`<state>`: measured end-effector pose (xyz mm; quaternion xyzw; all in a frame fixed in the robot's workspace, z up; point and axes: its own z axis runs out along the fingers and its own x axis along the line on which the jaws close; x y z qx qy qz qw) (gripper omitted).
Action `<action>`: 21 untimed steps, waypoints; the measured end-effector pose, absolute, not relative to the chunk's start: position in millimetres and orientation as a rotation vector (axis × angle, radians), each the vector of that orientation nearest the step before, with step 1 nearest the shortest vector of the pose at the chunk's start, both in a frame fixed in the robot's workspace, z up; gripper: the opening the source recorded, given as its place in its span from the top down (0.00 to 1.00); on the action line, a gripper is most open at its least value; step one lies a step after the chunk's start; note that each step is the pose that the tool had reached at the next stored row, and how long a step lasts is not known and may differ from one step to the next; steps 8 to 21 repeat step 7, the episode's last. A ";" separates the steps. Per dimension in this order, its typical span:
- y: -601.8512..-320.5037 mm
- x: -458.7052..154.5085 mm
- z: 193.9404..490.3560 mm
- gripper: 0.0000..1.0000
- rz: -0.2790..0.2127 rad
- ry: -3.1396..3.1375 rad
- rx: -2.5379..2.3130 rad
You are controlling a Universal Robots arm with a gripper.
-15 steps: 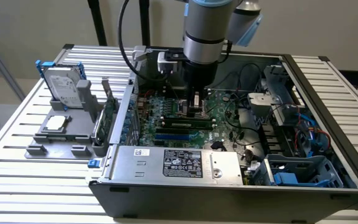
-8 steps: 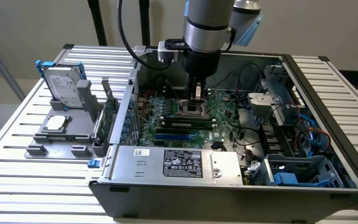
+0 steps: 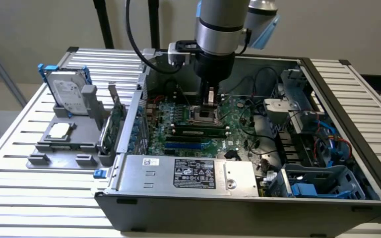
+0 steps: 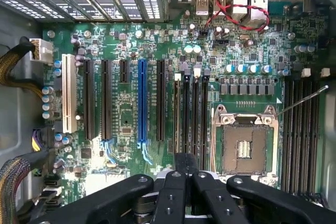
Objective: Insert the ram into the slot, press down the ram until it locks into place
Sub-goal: 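Press down the ram until it locks into place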
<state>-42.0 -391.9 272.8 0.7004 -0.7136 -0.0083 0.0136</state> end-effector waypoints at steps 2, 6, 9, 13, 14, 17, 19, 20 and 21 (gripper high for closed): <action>-392.0 -42.0 273.2 0.89 -0.028 -2.224 2.183; -392.1 -42.0 274.1 0.89 -0.033 -2.226 2.185; -392.1 -42.0 274.3 0.89 -0.034 -2.226 2.185; -392.1 -42.0 274.3 0.89 -0.034 -2.226 2.185; -392.1 -42.0 274.3 0.89 -0.034 -2.226 2.185; -392.1 -42.0 274.3 0.89 -0.034 -2.226 2.185; -392.1 -42.0 274.3 0.89 -0.034 -2.226 2.185; -392.1 -42.0 274.3 0.89 -0.034 -2.226 2.185; -392.1 -42.0 274.3 0.89 -0.034 -2.226 2.185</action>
